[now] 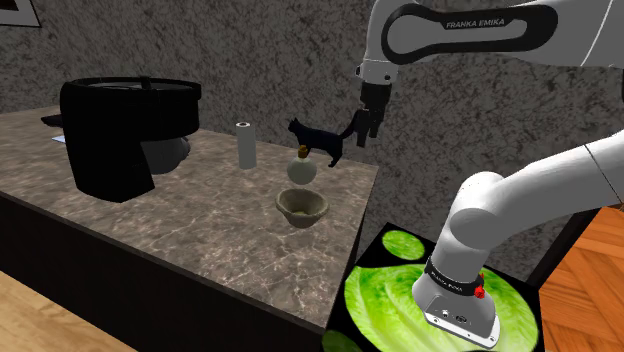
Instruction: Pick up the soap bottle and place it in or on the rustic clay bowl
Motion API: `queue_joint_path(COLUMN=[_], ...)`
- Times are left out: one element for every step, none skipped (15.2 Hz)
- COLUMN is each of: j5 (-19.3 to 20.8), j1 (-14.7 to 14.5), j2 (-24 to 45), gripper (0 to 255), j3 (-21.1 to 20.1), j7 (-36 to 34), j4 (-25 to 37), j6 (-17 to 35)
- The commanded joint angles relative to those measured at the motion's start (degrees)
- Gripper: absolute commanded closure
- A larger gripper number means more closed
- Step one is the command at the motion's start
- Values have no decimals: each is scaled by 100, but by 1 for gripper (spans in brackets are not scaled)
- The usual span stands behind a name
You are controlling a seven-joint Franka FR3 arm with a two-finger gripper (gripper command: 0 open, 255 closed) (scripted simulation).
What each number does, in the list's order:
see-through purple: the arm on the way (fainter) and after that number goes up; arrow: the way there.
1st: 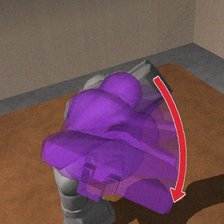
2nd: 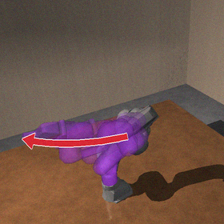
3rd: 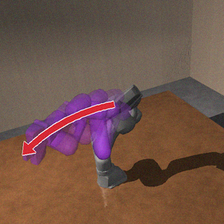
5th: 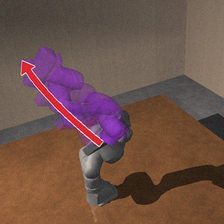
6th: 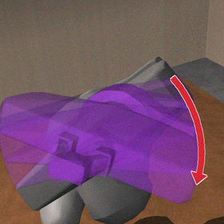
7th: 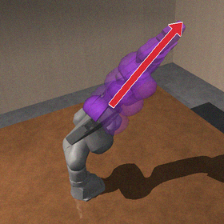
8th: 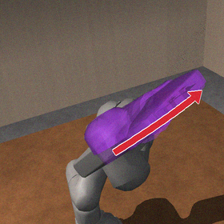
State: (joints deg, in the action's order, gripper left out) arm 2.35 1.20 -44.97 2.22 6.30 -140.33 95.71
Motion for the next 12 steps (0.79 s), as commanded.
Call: queue_joint_path(j5=[0, 29, 57, 83, 108, 132, 154, 175, 193, 210, 225, 239], j1=[0, 13, 25, 38, 50, 61, 71, 82, 93, 103, 114, 123], j2=[0, 213, 428, 646, 865, 1086, 1307, 1530, 1753, 1977, 2201, 2424], gripper=[0, 0, 0, 0, 0, 0, 0, 0, 0, 0, 0, 0], j3=[0, 22, 44, 65, 86, 107, 128, 149, 169, 188, 207, 227], j7=[0, 13, 26, 38, 49, 60, 70, 80, 91, 101, 112, 122], j4=[0, 52, 112, 180, 255, 339, 430, 529, 634, 748, 868, 996], j6=[0, 165, 324, 478, 626, 767, 902, 1031, 1153, 1268, 1377, 1478])
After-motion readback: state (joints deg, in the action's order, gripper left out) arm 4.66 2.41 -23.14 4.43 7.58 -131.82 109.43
